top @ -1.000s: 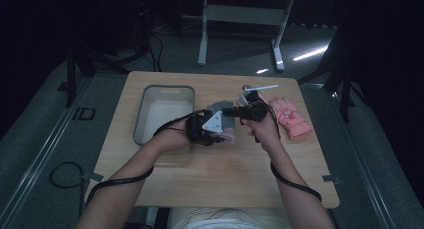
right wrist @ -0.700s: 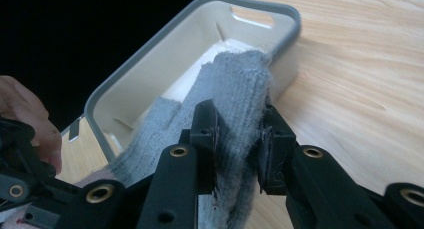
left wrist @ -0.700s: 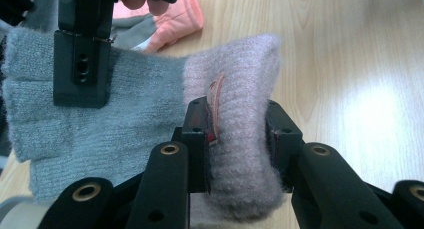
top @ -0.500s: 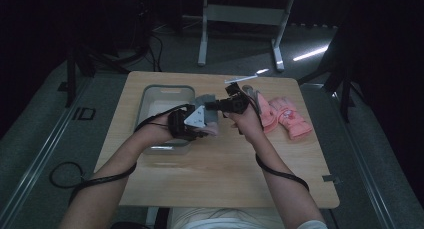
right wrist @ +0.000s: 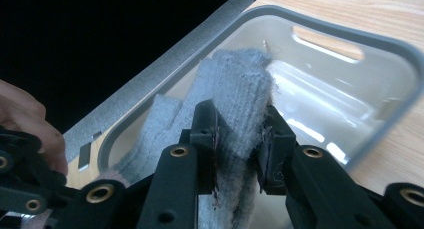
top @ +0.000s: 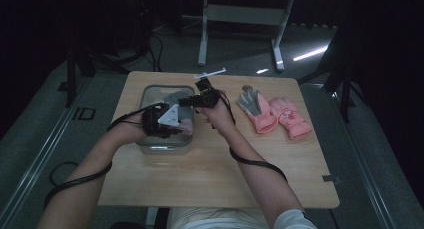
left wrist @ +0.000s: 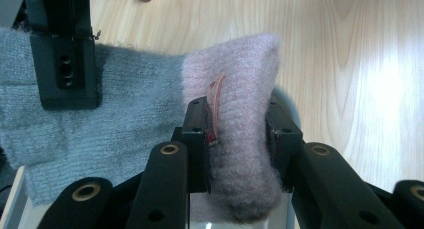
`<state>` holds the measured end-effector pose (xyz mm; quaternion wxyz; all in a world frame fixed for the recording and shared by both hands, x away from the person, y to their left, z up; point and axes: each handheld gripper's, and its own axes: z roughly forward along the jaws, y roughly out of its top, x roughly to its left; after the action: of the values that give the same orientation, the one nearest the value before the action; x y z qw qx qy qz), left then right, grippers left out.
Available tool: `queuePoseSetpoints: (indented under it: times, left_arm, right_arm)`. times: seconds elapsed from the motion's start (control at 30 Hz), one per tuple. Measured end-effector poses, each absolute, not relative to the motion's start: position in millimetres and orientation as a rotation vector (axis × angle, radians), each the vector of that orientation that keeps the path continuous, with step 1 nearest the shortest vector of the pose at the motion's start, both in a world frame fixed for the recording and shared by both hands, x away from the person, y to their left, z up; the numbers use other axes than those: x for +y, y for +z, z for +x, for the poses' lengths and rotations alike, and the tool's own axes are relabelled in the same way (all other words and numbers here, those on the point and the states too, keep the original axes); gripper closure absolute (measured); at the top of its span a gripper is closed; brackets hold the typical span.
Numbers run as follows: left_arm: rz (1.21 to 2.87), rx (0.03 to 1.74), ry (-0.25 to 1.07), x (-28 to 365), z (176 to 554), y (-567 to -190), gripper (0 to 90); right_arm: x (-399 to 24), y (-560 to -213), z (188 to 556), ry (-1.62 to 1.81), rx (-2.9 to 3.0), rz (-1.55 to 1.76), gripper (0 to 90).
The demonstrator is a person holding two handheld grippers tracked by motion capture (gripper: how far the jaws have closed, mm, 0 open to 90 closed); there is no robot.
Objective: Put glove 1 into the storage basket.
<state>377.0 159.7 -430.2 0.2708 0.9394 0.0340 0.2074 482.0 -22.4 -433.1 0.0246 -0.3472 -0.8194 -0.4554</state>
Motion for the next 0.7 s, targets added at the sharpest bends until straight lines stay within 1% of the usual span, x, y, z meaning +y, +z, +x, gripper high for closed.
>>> queuePoseSetpoints:
  times: [0.17, 0.33, 0.53, 0.7]
  left_arm:
    - [2.578, 0.105, 0.502, 177, 388, -443, 67.8]
    - [2.618, 0.083, 0.492, 177, 398, -458, 67.8]
    - [2.646, 0.063, 0.453, 176, 414, -478, 67.8]
    - [2.669, 0.063, 0.415, 175, 423, -487, 67.5]
  right_arm:
    - [-4, -449, 488, -1.359, -2.557, -1.082, 73.4]
    - [8, -463, 496, -1.3, -2.586, -1.1, 73.5]
    - [16, -476, 506, -1.22, -2.634, -1.143, 73.5]
    - [22, -484, 511, -1.15, -2.687, -1.164, 73.5]
